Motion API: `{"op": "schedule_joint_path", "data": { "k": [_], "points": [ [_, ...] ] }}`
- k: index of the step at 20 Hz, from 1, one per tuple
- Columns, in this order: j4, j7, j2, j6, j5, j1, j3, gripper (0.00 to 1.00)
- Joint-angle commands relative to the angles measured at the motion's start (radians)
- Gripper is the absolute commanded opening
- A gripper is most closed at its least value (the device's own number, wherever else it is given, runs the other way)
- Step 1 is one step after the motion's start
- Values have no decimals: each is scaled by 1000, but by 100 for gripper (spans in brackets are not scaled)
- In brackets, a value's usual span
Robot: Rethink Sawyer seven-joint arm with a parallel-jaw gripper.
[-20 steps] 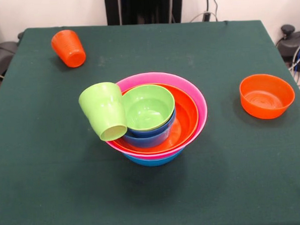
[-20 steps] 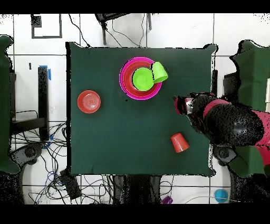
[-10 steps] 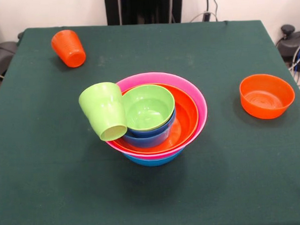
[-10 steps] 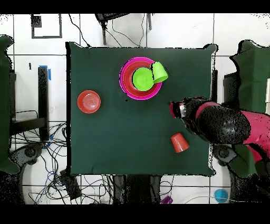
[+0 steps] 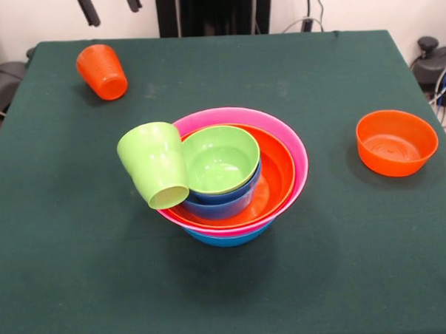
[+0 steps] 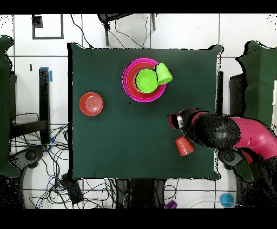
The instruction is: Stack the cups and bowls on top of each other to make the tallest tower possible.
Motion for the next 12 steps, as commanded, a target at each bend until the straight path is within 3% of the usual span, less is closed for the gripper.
{"op": "schedule_joint_path", "data": {
  "k": [1, 12],
  "points": [
    [60, 48, 65, -20, -72, 62, -91, 100],
    [8, 85, 100, -61, -93, 118, -153, 100]
  ]
}}
